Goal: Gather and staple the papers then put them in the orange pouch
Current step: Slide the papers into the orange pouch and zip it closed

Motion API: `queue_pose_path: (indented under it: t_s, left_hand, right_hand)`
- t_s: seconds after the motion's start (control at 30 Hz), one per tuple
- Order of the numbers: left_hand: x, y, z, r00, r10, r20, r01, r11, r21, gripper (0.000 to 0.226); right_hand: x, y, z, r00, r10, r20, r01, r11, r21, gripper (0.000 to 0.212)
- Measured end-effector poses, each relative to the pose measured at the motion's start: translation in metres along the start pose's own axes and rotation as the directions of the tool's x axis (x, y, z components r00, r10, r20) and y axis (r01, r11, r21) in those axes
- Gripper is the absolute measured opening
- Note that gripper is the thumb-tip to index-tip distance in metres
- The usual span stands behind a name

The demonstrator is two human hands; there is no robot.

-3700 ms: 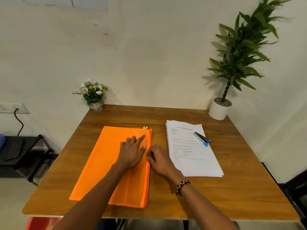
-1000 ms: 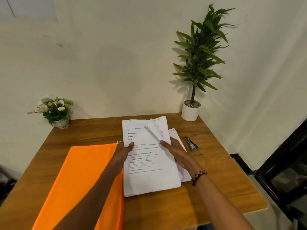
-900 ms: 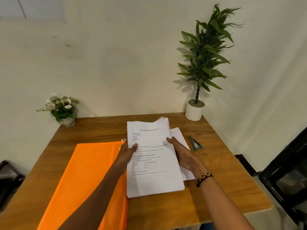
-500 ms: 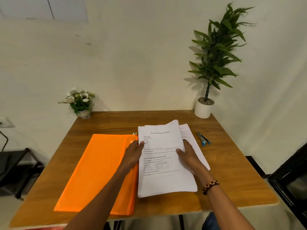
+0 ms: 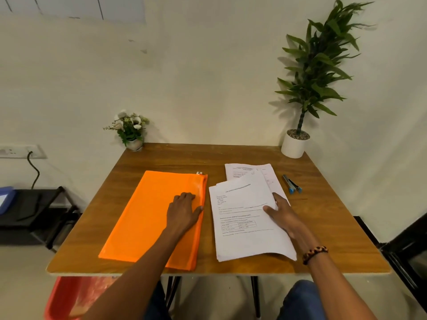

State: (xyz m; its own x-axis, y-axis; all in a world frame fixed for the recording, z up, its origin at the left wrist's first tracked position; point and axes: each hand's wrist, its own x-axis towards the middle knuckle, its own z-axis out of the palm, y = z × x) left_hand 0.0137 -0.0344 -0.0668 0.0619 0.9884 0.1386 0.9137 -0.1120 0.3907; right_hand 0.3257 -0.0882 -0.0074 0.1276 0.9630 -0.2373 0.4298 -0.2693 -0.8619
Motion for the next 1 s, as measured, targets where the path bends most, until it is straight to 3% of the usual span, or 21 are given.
queue_pose_path:
  t_s: [0.37, 0.53, 0.9, 1.0]
  left_hand:
    - [0.004, -0.005, -0.006, 0.988, -0.093, -0.126, 0.069, 0.98, -0.187, 0.013]
    - [0.018, -0.015, -0.016, 0.979, -0.171, -0.113, 0.112, 0.906, -0.408, 0.01]
    - [0.013, -0.011, -0.048, 0.994, 0.02, -0.108, -0.073, 0.858, -0.509, 0.014]
    - [0.011, -0.008, -0.047, 0.99, 0.097, -0.106, -0.137, 0.859, -0.493, 0.011]
  right_hand:
    - [-0.012, 0.0, 0.006, 0.998, -0.051, 0.043, 0.05, 0.998, 0.036, 0.038]
    - [-0.014, -0.003, 0.006, 0.988, -0.065, 0.138, 0.068, 0.998, -0.018, 0.041]
    - [0.009, -0.041, 0.026, 0.972, -0.087, 0.219, 0.105, 0.992, -0.071, 0.053]
    - [0.012, -0.043, 0.034, 0.972, -0.1, 0.211, 0.112, 0.993, -0.046, 0.044]
